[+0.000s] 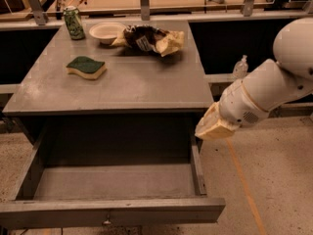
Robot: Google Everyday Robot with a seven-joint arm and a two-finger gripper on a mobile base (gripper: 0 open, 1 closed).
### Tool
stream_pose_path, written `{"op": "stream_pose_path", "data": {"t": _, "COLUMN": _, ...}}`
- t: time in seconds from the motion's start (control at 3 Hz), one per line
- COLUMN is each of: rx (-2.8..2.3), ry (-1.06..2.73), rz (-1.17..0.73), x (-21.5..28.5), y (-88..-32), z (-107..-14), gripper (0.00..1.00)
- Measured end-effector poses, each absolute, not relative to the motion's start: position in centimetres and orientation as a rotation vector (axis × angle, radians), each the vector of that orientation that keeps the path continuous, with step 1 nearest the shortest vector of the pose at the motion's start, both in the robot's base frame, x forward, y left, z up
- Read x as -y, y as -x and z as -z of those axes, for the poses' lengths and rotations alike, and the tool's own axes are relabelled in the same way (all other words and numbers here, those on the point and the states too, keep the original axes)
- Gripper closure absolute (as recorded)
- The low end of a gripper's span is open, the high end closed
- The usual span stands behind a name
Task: Open top drawer
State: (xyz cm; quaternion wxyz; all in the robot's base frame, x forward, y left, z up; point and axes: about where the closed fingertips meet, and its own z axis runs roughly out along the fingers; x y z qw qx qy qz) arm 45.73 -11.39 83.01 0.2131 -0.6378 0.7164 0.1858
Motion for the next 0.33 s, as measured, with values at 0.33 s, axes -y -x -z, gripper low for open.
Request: {"op": "stream_pose_path", "data": {"t": 0.33, "rx": -1.977, "ry": 1.762, "rz": -0.509, "x": 11.40, "y": -45.89, "z": -83.66, "gripper": 0.82}}
